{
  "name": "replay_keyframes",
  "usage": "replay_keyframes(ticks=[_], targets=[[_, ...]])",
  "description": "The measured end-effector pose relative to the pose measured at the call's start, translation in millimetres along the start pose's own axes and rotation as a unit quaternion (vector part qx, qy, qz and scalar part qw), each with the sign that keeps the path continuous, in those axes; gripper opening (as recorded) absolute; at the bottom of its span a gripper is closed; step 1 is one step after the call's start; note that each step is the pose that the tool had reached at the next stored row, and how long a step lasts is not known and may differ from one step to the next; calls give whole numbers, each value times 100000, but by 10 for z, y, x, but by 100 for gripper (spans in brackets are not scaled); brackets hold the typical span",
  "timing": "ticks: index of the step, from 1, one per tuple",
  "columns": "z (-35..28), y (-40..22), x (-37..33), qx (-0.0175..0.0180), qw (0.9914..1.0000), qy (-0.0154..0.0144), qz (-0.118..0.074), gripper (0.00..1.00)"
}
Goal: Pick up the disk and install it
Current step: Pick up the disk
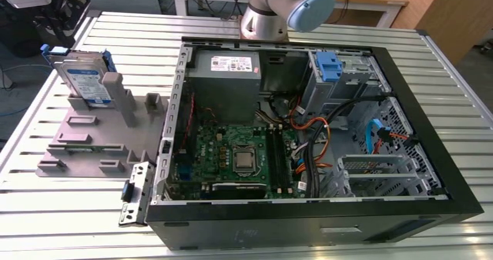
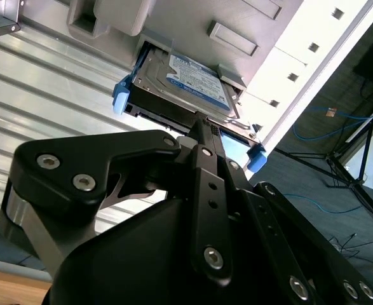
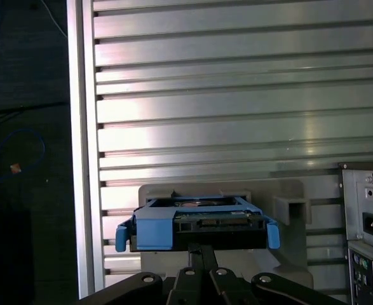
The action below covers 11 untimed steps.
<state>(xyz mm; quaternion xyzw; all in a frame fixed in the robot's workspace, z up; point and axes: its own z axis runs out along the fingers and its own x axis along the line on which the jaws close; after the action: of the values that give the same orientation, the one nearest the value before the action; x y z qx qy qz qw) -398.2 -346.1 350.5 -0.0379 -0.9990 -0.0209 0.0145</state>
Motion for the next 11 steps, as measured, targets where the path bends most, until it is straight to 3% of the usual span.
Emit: replay_keyframes(ticks=[4,11], targets=[[1,0,0,1,100000,0,-48,11],[1,0,0,53,99985,67,-1724,11]])
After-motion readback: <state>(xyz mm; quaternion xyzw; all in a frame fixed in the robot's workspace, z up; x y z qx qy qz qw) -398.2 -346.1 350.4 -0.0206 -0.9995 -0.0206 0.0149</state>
